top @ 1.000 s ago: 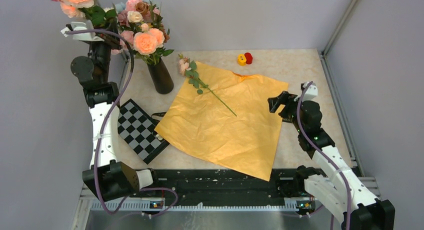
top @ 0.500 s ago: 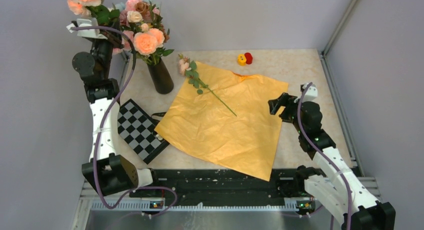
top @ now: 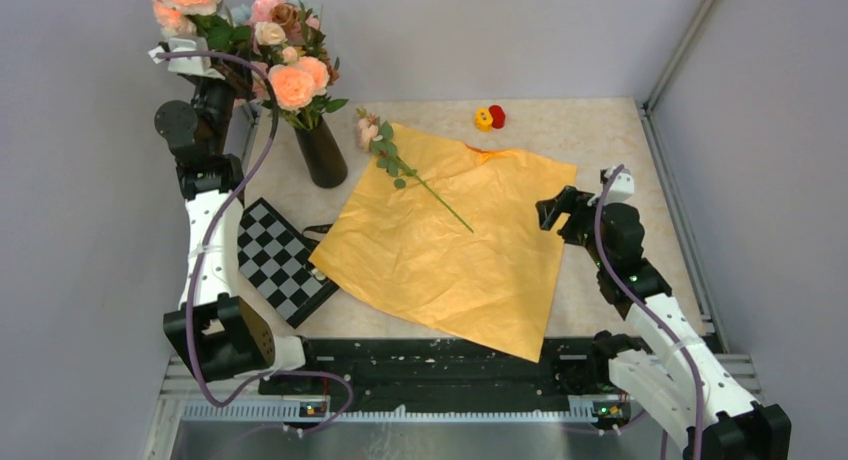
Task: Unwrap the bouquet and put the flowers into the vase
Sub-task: Insert the fake flower into the vase, then pick up the fake flower from the wrapping paper.
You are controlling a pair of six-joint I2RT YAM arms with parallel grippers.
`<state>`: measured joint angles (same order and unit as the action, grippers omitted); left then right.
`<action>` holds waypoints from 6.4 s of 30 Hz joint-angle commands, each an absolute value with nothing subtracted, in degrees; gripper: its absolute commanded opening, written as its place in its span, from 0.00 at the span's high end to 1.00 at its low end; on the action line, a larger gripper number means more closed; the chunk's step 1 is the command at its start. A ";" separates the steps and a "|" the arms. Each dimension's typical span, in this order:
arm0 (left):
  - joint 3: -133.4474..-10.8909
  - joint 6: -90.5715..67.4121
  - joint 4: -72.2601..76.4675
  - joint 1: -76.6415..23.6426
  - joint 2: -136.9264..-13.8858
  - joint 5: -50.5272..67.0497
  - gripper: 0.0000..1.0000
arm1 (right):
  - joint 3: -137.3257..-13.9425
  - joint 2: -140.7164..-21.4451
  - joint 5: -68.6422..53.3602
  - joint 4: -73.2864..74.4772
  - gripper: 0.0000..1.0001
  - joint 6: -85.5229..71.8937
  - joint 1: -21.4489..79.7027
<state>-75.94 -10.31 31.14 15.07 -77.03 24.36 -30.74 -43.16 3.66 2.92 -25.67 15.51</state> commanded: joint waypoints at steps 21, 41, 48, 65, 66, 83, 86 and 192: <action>-71.55 -9.56 31.90 14.16 -81.79 26.80 1.00 | -31.56 -40.30 3.08 3.27 0.20 -25.17 14.85; -69.74 -9.80 30.15 13.65 -84.84 27.42 0.97 | -32.66 -40.23 2.96 5.26 0.20 -24.33 14.93; -68.35 -10.93 30.41 13.71 -81.14 25.88 0.69 | -32.66 -40.10 3.45 5.44 0.20 -23.86 14.89; -63.26 -13.65 34.35 13.71 -73.02 22.57 0.45 | -32.84 -41.10 2.30 5.51 0.20 -23.29 14.93; -63.13 -13.85 34.63 13.71 -72.97 22.71 0.48 | -32.88 -41.19 2.09 5.31 0.20 -23.24 14.91; -62.28 -12.83 32.74 13.71 -77.52 25.67 0.95 | -32.52 -43.10 0.18 3.45 0.21 -24.86 14.89; -61.32 -13.09 33.09 13.69 -78.14 25.79 0.97 | -32.57 -43.32 0.19 3.43 0.21 -24.80 14.88; -42.32 -11.23 -11.01 13.07 -41.65 20.63 0.01 | -69.94 -110.29 7.88 5.03 0.76 -5.73 39.81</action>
<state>-40.93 -11.84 -12.25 13.34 -41.54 20.27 -66.63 -109.23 8.32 5.52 -7.01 39.40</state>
